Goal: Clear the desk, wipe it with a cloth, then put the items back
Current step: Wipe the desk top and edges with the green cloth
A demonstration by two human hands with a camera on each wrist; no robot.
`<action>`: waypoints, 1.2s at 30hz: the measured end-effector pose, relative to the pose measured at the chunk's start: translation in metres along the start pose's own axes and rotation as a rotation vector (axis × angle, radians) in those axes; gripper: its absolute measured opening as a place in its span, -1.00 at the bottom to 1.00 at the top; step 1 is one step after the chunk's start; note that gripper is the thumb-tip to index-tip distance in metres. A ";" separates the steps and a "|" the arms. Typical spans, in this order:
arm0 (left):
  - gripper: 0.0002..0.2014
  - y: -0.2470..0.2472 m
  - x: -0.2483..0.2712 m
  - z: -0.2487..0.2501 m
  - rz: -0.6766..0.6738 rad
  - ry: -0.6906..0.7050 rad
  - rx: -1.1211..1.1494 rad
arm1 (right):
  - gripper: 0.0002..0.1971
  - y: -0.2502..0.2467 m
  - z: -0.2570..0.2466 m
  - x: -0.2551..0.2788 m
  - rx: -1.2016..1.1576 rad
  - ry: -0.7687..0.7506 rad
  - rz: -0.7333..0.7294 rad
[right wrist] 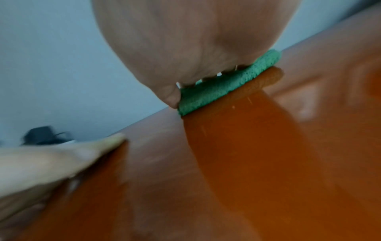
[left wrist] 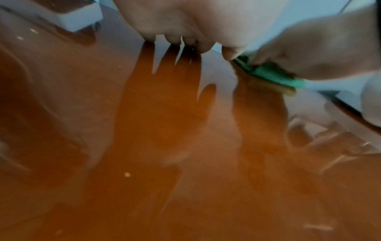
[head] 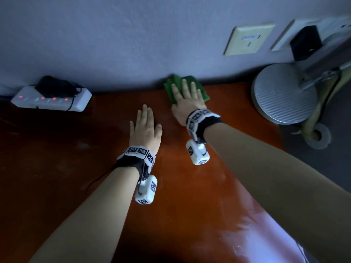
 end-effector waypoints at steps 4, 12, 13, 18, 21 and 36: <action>-0.37 0.000 0.004 0.006 -0.034 -0.035 0.030 | -0.26 -0.010 0.077 0.038 -0.039 0.199 0.115; -0.33 0.025 0.058 0.032 -0.056 0.070 -0.074 | -0.29 0.023 0.105 0.133 0.045 0.175 0.106; -0.32 0.031 0.066 0.037 -0.058 0.081 -0.083 | -0.29 0.028 0.107 0.148 0.043 0.178 0.102; -0.31 0.052 0.102 0.073 -0.083 0.160 -0.095 | -0.31 0.052 0.129 0.223 -0.022 0.279 0.084; -0.31 0.064 0.120 0.098 -0.109 0.221 -0.100 | -0.30 0.060 0.148 0.251 -0.077 0.365 0.101; -0.33 0.103 0.189 0.144 -0.135 0.275 -0.174 | -0.23 0.030 0.202 0.239 -0.307 0.345 0.075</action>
Point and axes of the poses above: each hand's wrist, its own x-axis away from the middle knuckle, its own y-axis out of the palm, z = x × y, the point moved 6 cm from there along -x, towards the middle knuckle, and after that the axes turned 8 degrees about -y, right-handed, at the moved point
